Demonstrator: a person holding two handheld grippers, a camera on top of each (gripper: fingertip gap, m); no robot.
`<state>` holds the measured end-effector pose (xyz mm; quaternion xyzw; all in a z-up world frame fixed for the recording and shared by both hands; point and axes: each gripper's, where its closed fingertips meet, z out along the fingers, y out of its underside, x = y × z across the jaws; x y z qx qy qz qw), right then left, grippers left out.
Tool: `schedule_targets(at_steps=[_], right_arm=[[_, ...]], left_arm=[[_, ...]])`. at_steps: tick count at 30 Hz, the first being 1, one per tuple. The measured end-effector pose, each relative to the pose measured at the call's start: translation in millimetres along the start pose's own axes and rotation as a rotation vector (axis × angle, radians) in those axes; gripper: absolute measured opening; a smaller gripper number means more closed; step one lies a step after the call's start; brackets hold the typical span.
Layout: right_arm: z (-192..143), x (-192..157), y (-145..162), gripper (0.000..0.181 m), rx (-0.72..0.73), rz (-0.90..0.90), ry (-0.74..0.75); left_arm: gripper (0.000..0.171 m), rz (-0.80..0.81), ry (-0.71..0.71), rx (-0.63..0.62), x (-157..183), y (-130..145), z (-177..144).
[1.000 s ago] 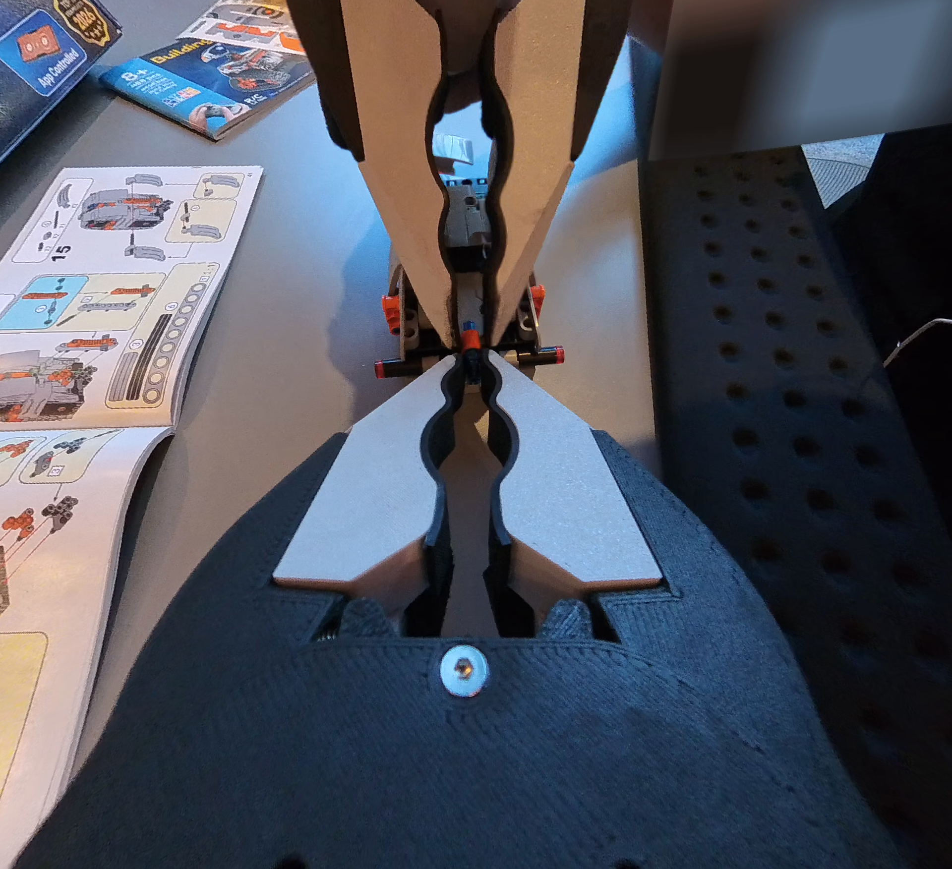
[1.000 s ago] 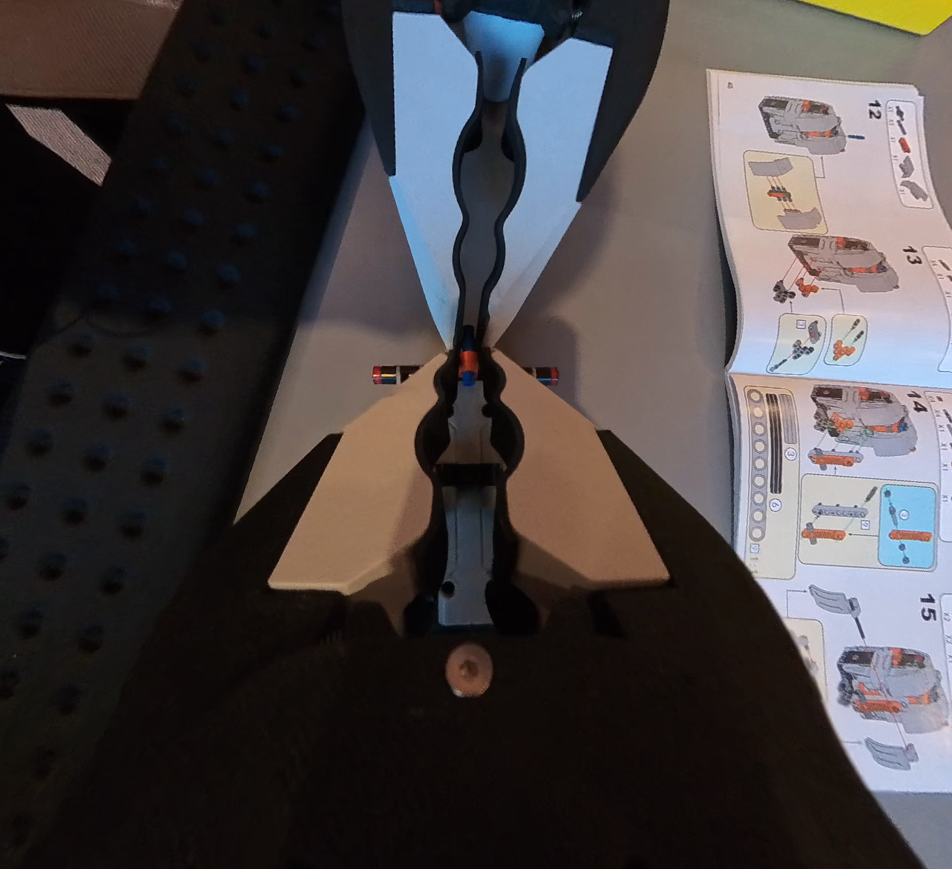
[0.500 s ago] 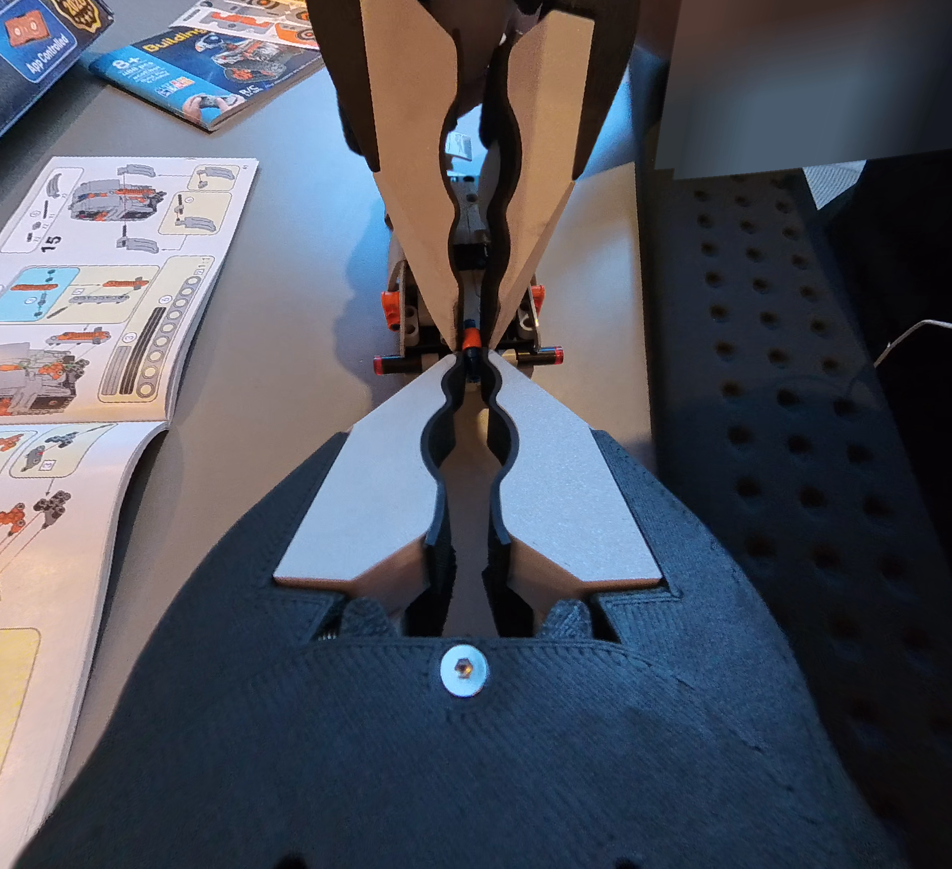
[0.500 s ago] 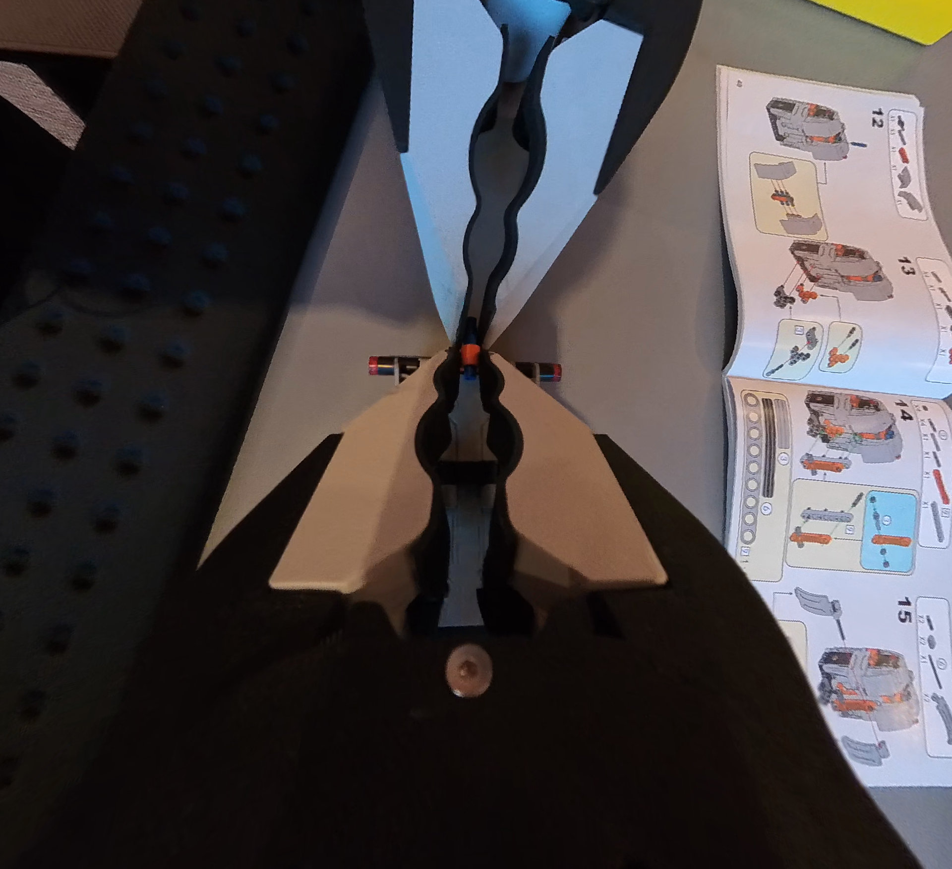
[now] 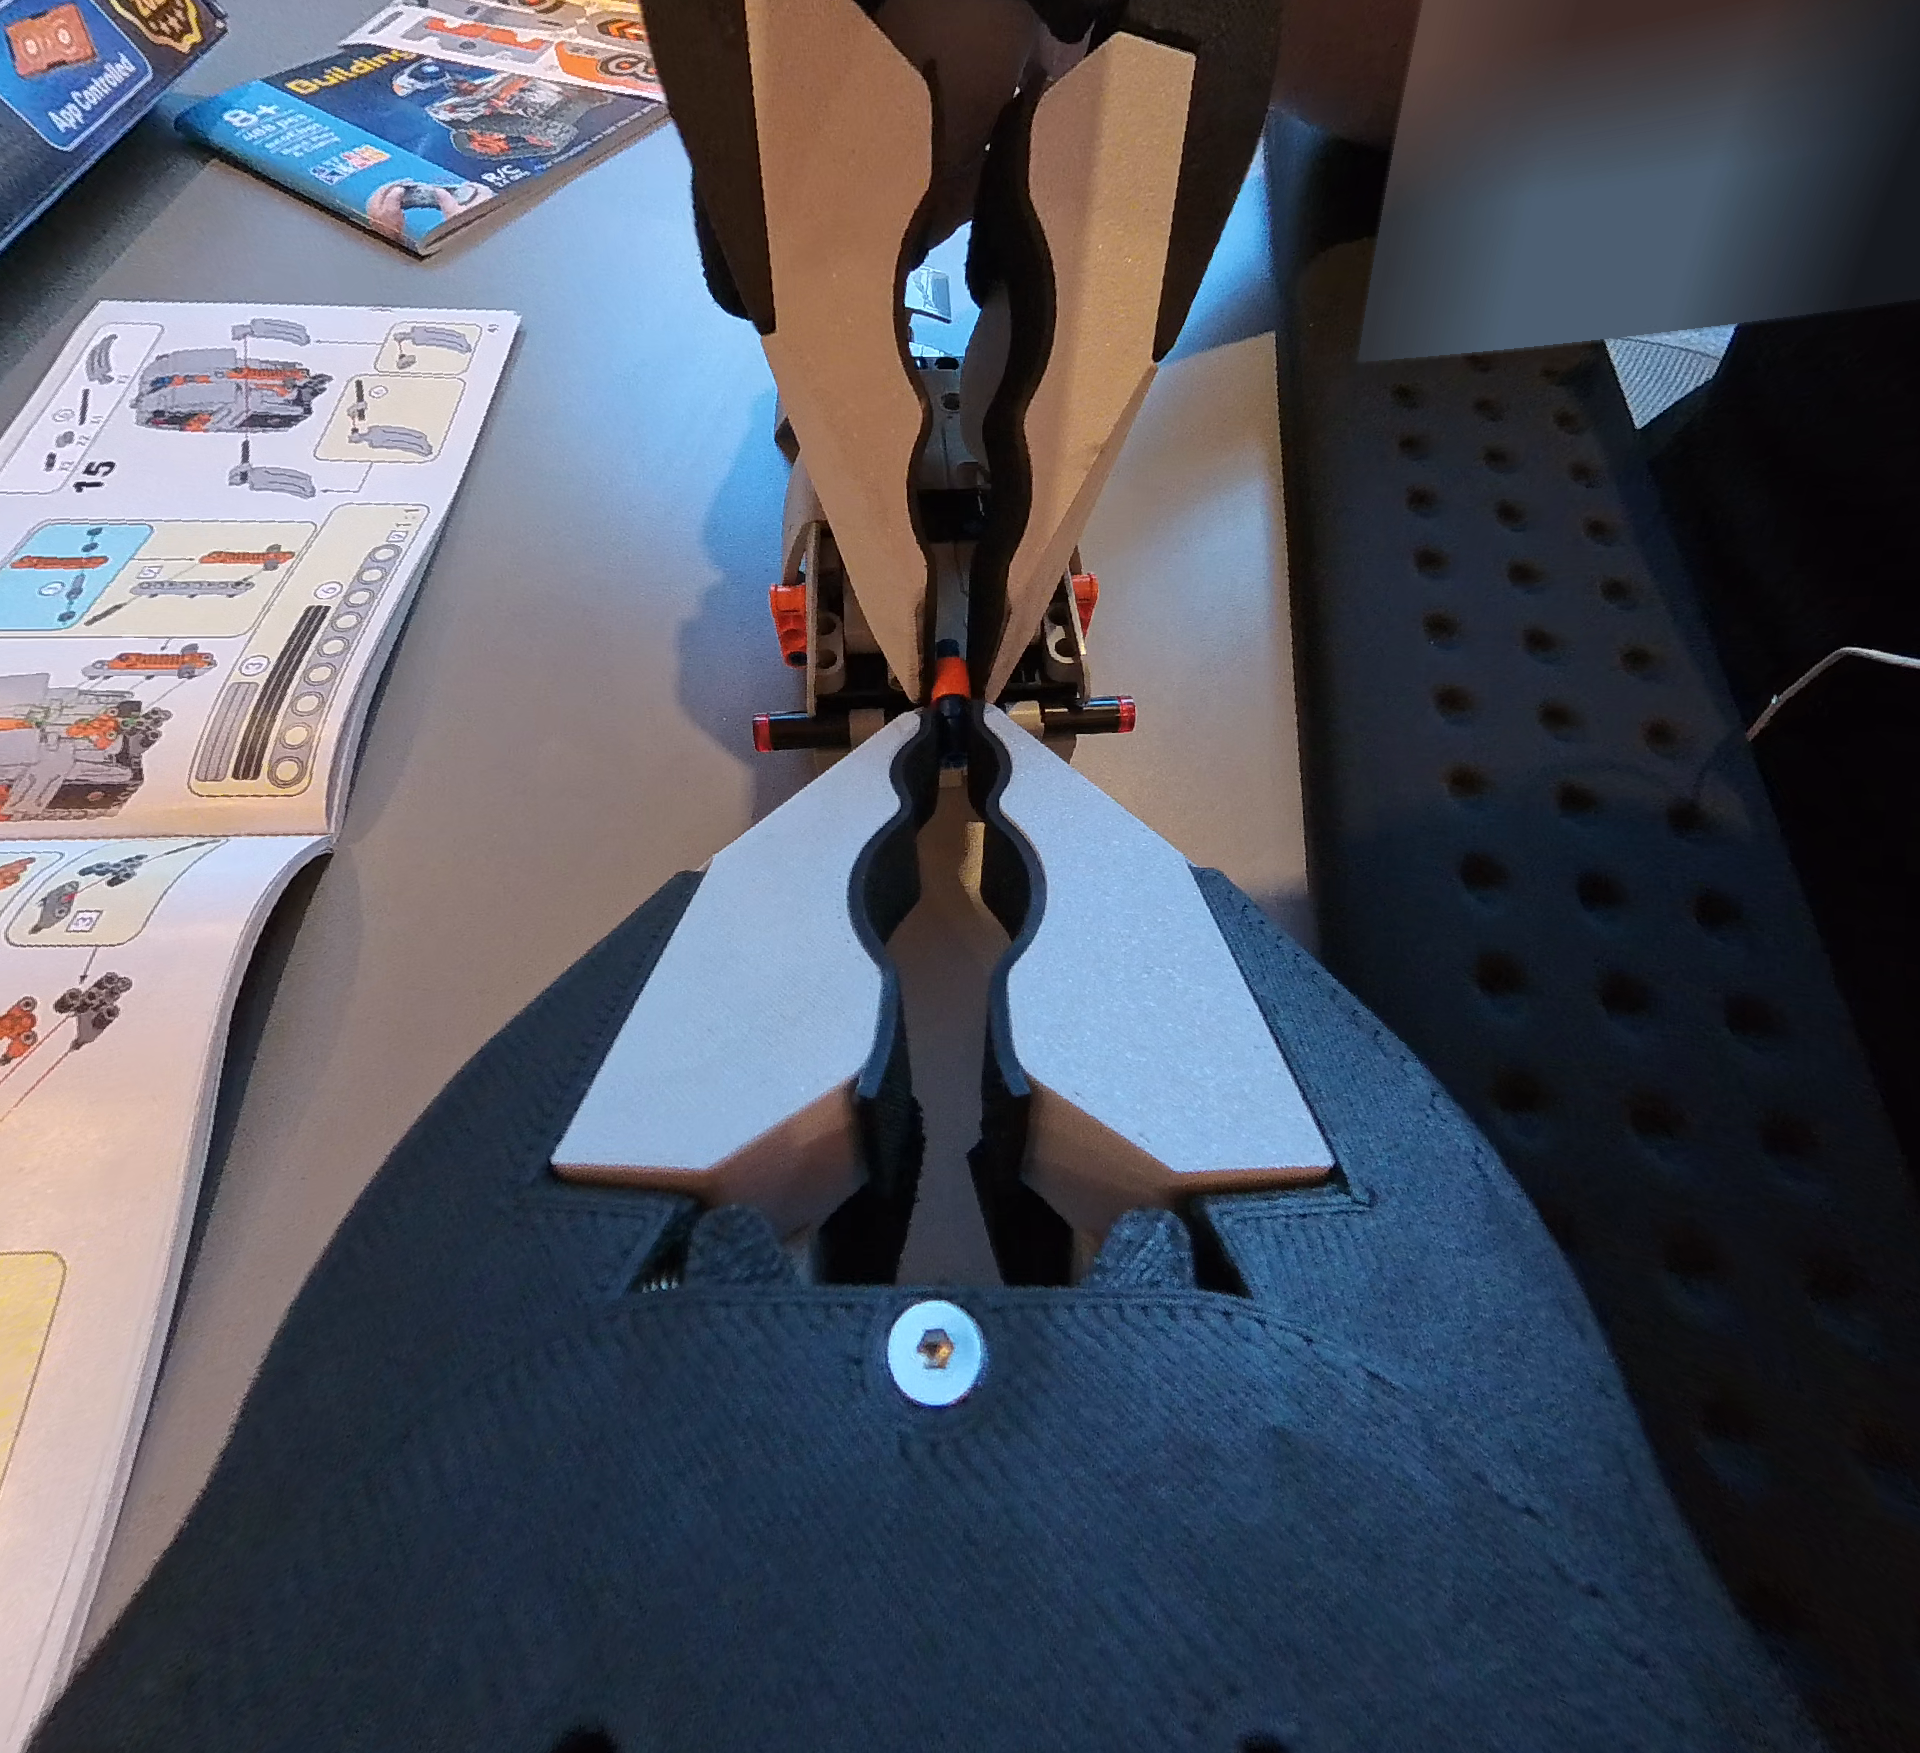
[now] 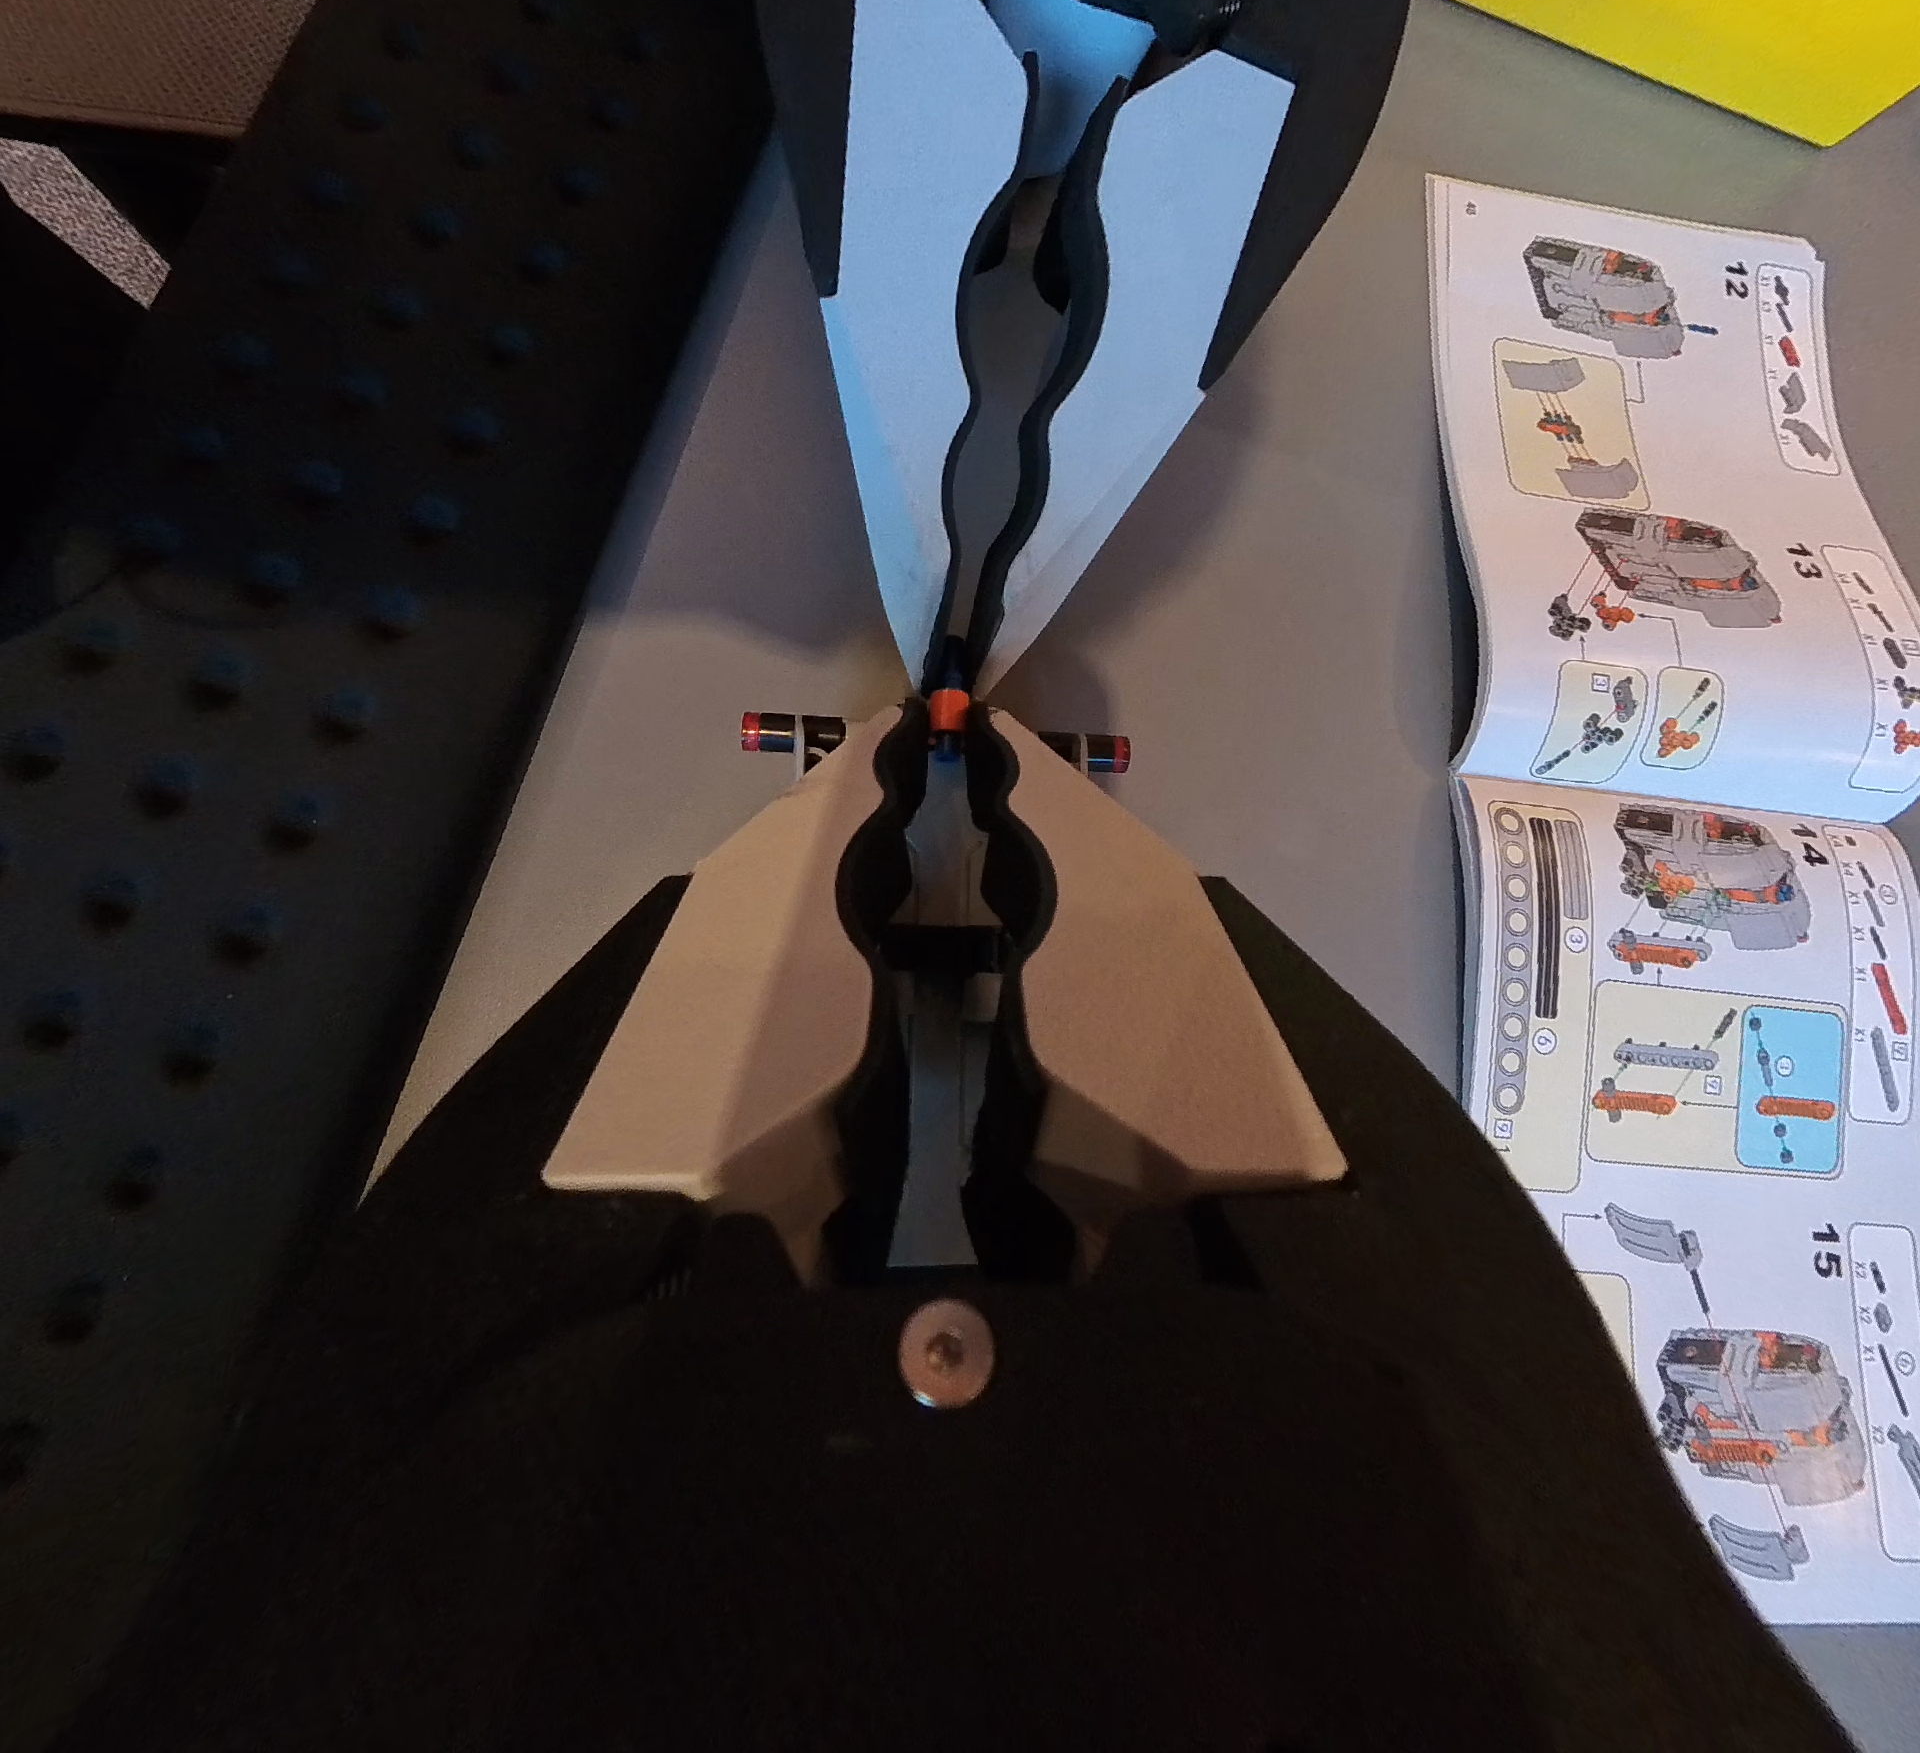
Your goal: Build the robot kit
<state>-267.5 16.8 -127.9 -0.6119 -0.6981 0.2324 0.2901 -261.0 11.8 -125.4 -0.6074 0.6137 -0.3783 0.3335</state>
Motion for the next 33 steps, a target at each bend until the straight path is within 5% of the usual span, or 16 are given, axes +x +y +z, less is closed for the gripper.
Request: schedule_targets(at_steps=[27, 33], right_arm=[[0.7, -1.4, -1.0, 0.007, 0.008, -0.009, 0.003], [0.7, -1.6, -1.5, 0.007, 0.001, 0.01, -0.011]], left_arm=[[0.002, -0.038, 0.032, 0.008, 2.1, 1.8, -2.4], [0.002, 0.053, -0.033, -0.007, 2.1, 0.1, -1.1]])
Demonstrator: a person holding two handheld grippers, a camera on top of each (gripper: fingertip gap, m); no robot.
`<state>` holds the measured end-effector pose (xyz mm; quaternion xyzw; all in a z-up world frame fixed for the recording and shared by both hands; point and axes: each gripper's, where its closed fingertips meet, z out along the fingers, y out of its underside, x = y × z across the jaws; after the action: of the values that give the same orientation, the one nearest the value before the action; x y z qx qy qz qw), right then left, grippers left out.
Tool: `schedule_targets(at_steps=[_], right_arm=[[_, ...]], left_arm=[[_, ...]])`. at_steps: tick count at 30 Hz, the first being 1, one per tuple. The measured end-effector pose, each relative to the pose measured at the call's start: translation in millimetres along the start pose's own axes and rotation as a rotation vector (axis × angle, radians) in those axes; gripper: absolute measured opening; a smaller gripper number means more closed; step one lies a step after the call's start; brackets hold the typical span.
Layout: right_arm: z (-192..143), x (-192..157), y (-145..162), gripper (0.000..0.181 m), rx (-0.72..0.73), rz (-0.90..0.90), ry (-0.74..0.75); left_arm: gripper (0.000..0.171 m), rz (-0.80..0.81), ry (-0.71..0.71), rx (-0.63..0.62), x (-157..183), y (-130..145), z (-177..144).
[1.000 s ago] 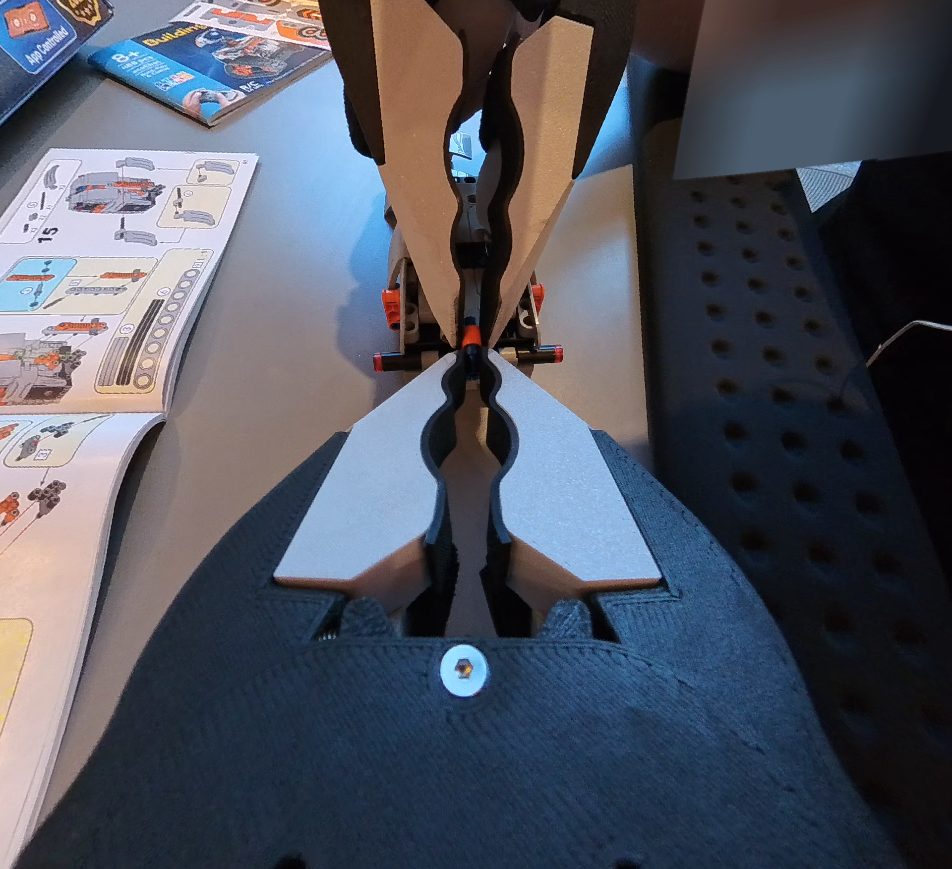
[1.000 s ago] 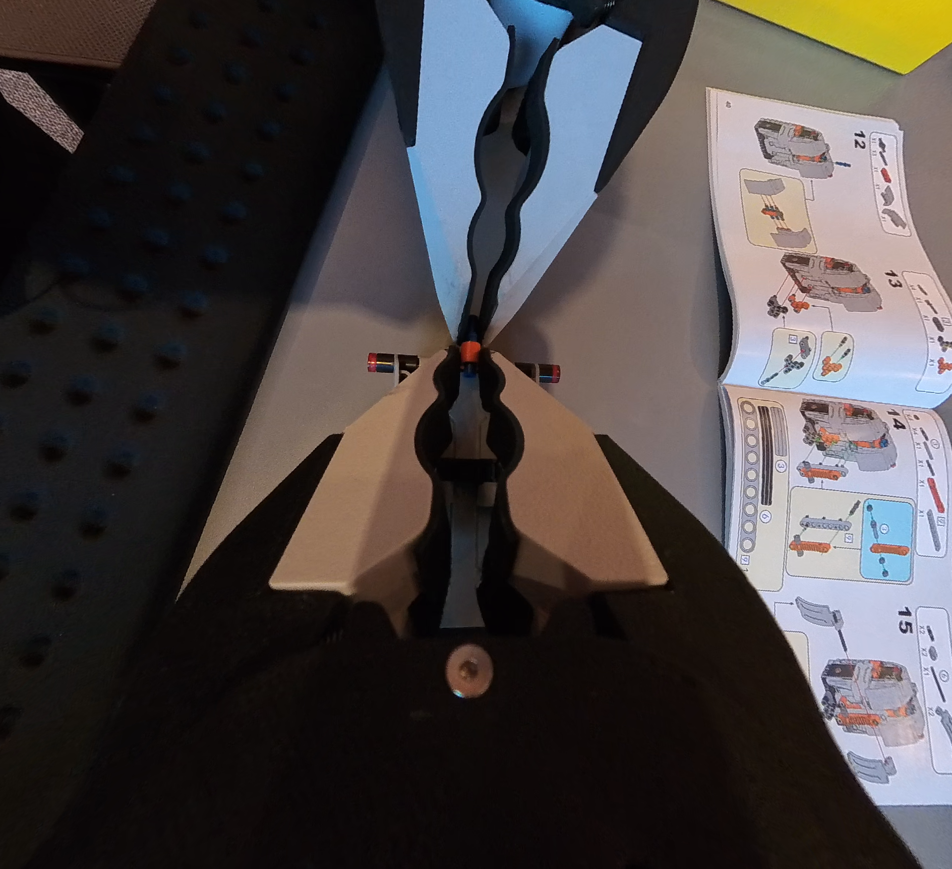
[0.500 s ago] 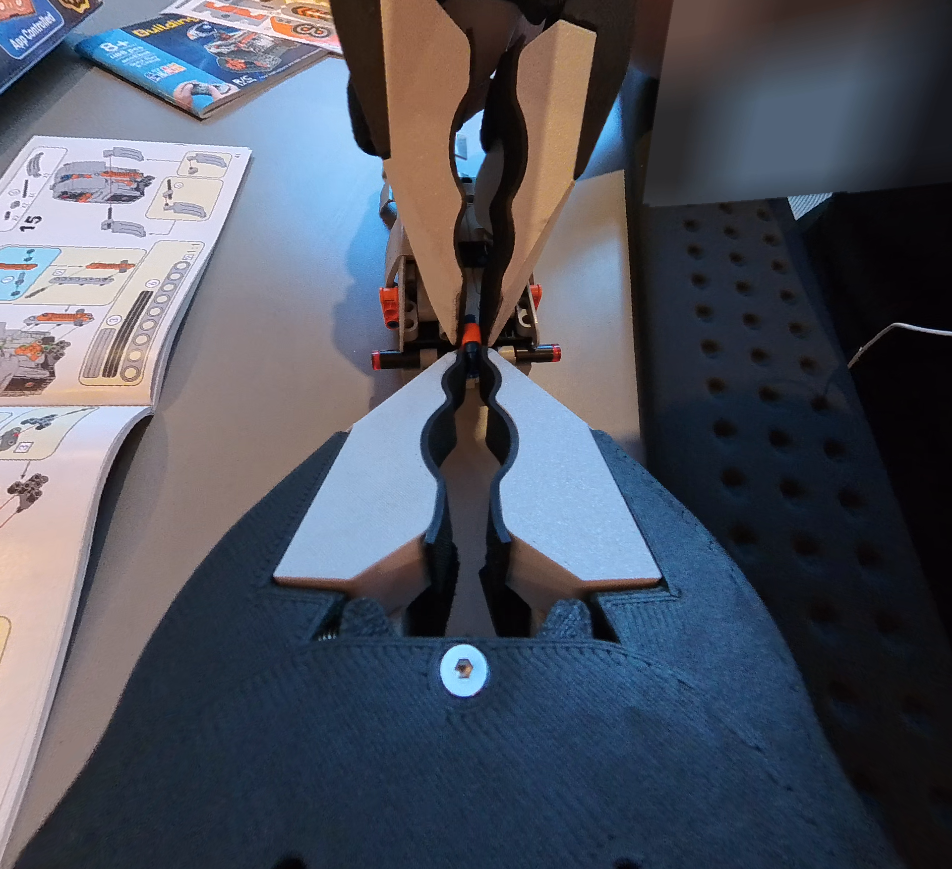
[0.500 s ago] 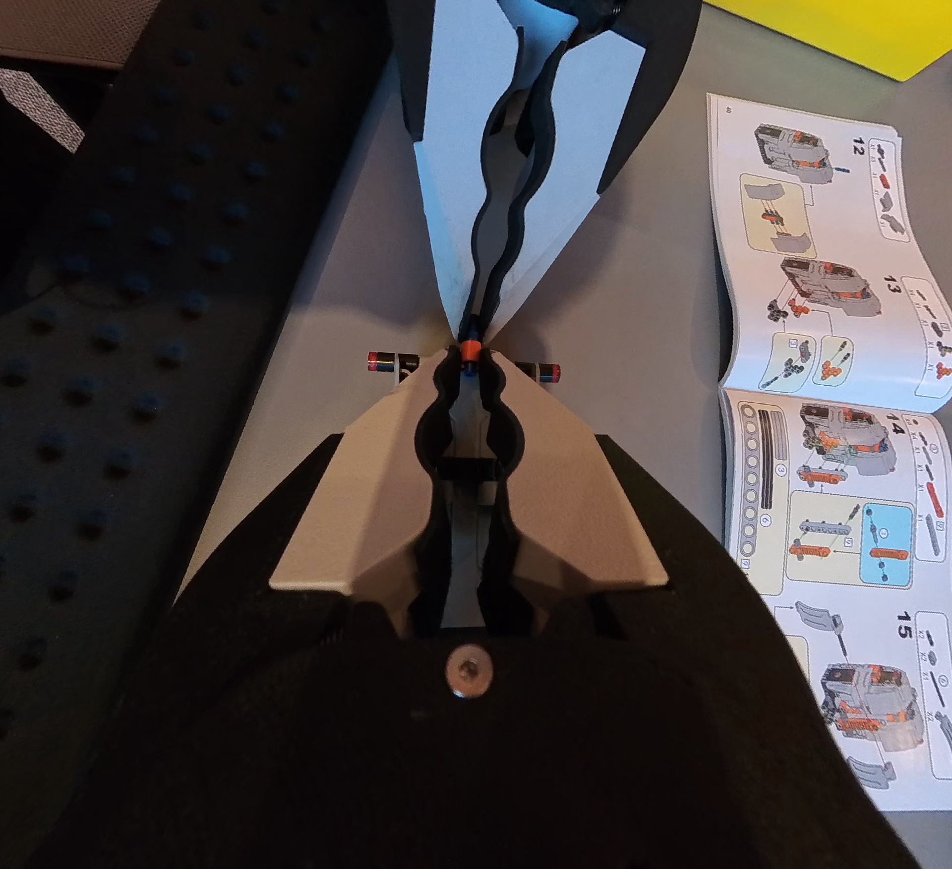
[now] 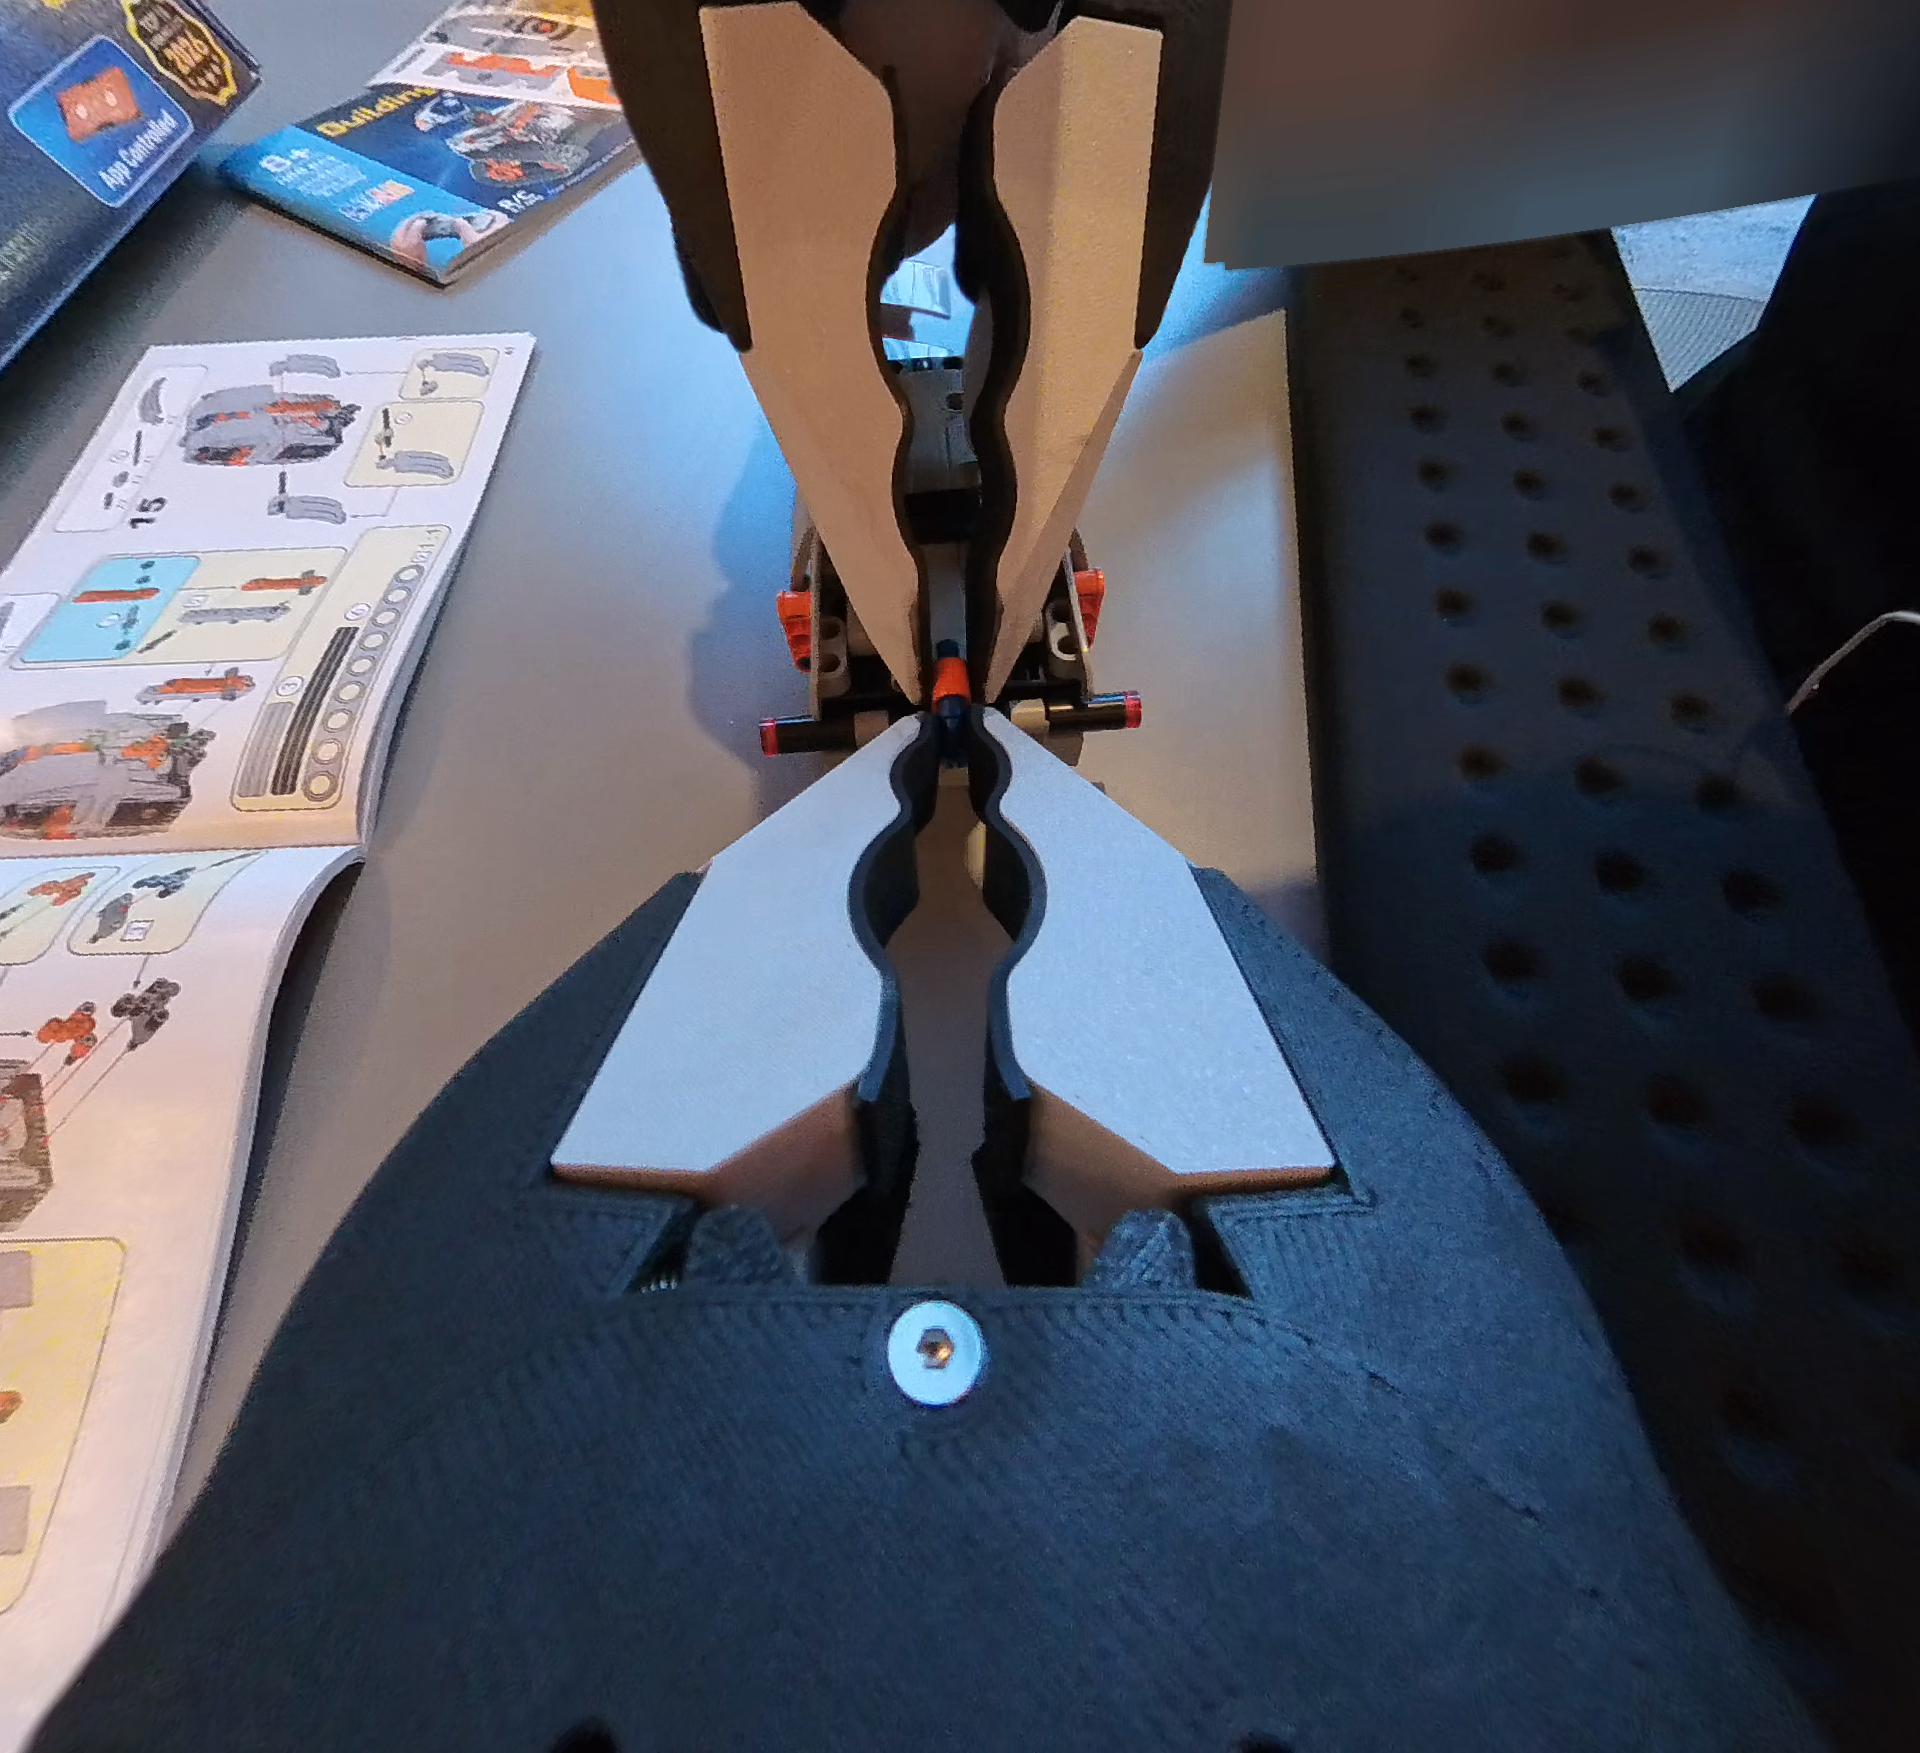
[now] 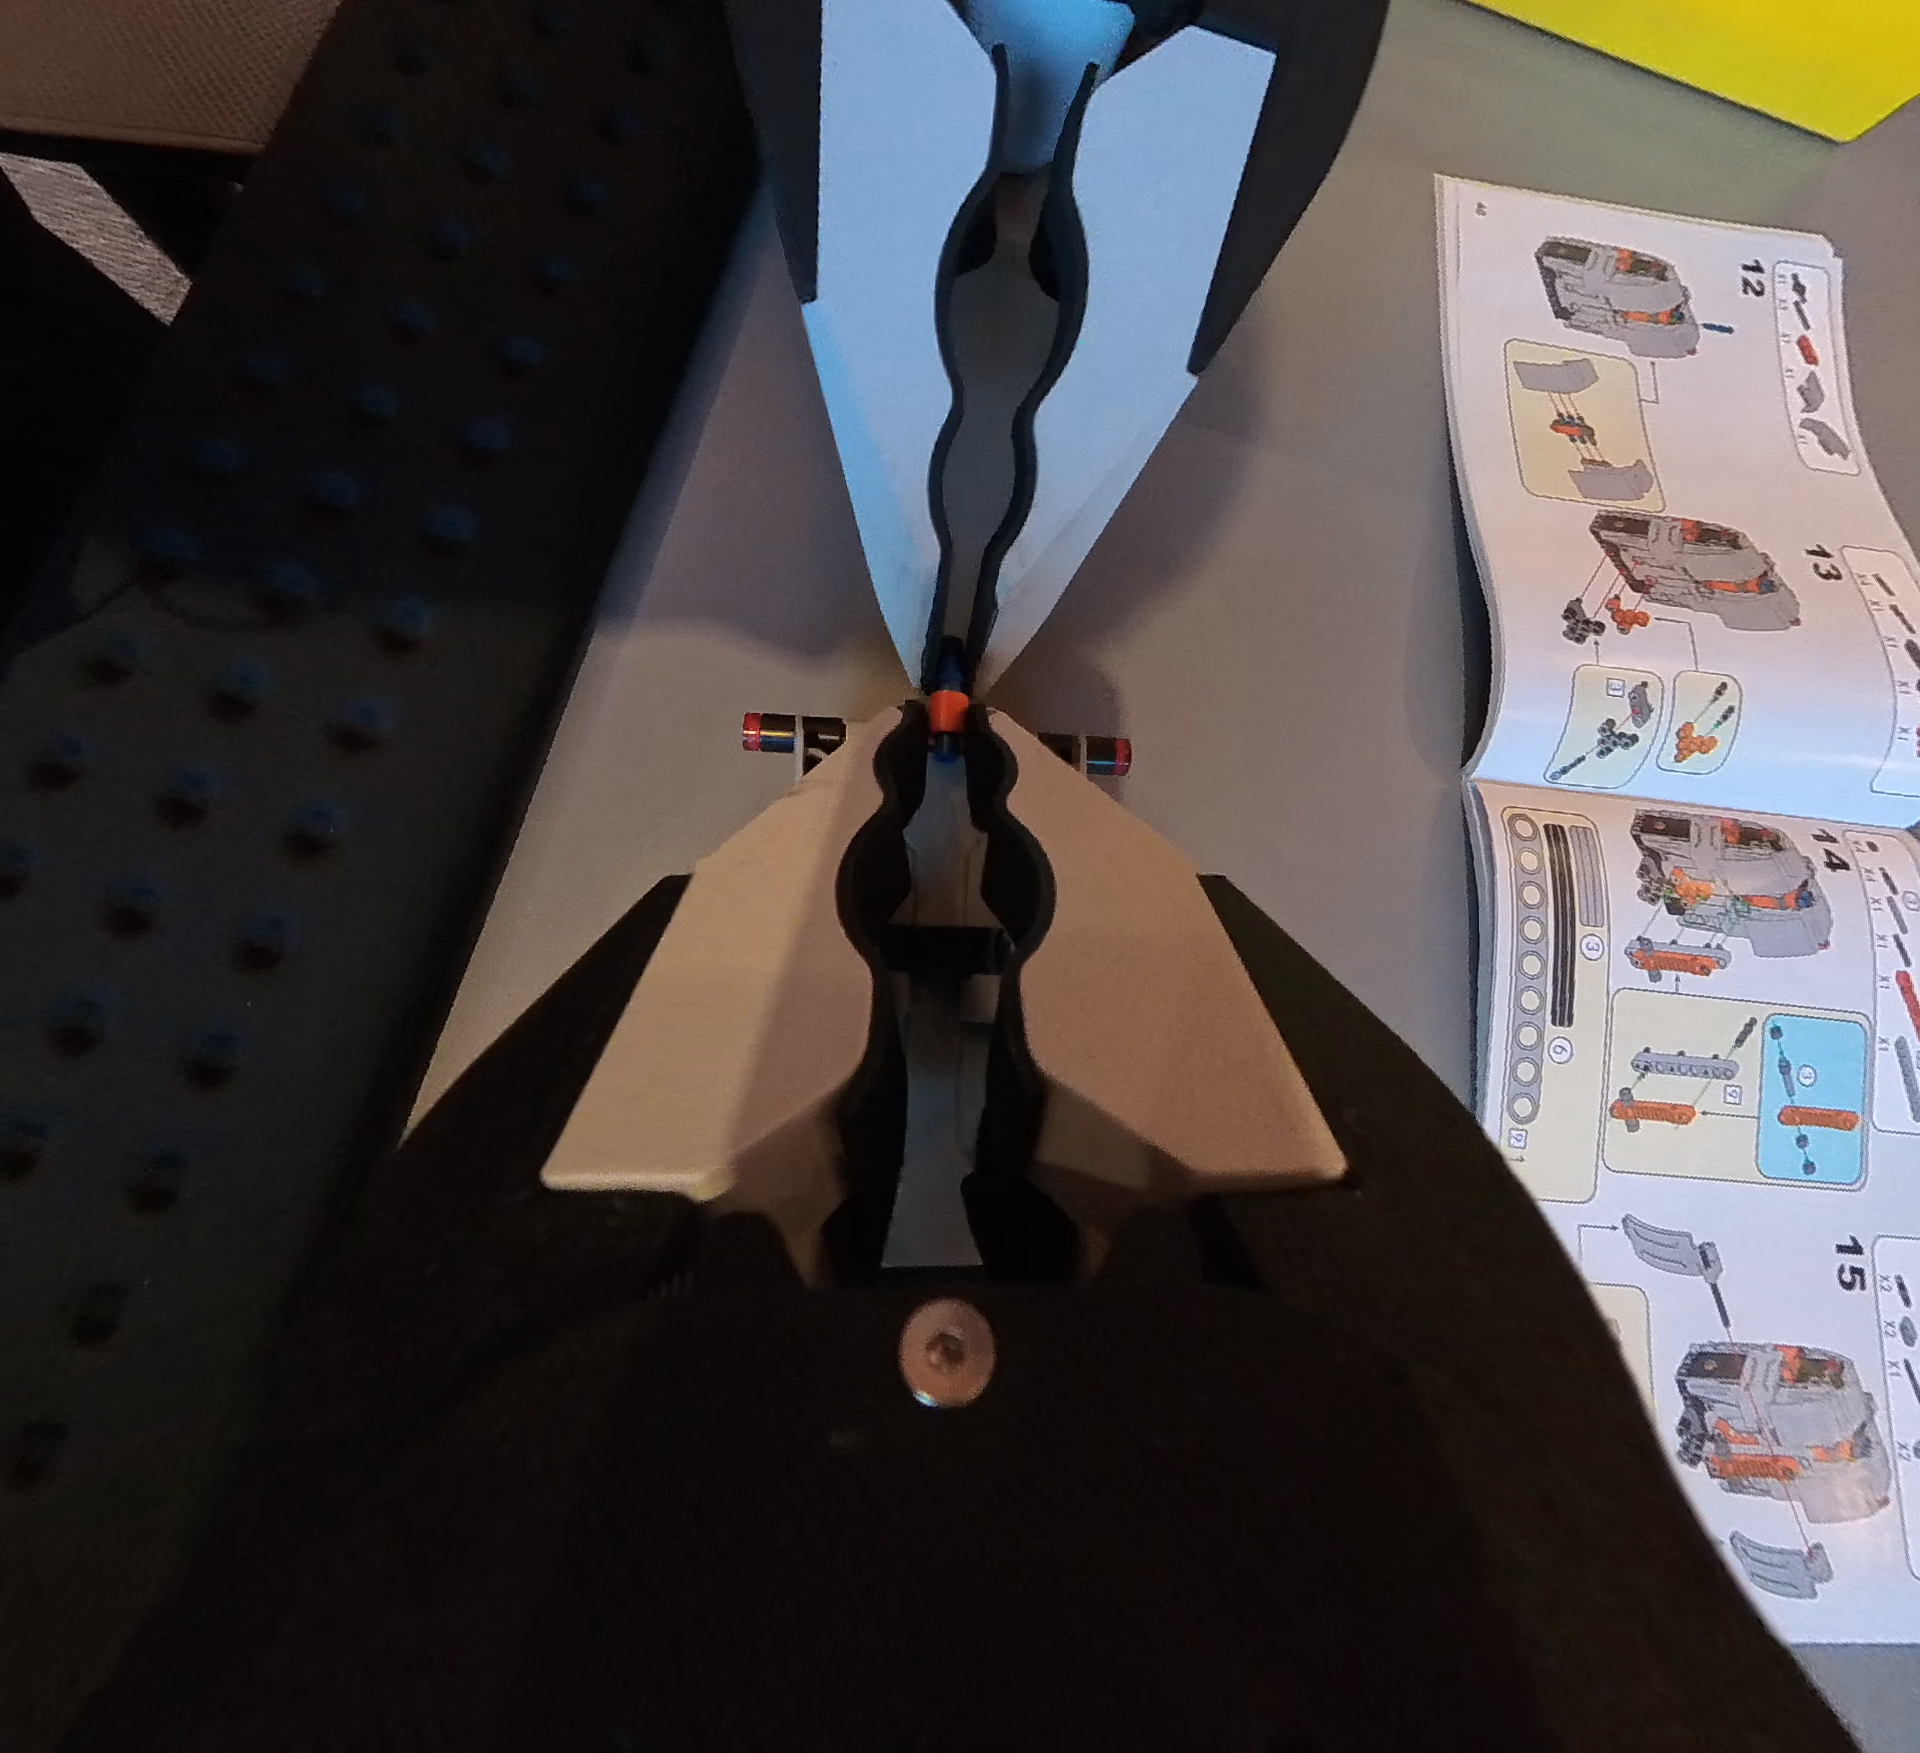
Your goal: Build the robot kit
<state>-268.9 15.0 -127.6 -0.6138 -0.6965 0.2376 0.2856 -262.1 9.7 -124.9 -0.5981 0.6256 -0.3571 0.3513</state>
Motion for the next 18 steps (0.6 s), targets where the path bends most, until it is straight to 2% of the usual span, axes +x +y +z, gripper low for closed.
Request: schedule_targets(at_steps=[12, 18], right_arm=[[2.6, -2.5, 0.1, 0.006, -0.045, -0.018, -0.011], [1.9, -2.5, 1.2, 0.006, -0.043, -0.015, 0.001]], left_arm=[[0.002, 0.17, -0.048, -0.056, 1.1, 0.4, 1.2], [0.002, 0.124, -0.07, -0.093, 0.0, 1.7, 1.0]])
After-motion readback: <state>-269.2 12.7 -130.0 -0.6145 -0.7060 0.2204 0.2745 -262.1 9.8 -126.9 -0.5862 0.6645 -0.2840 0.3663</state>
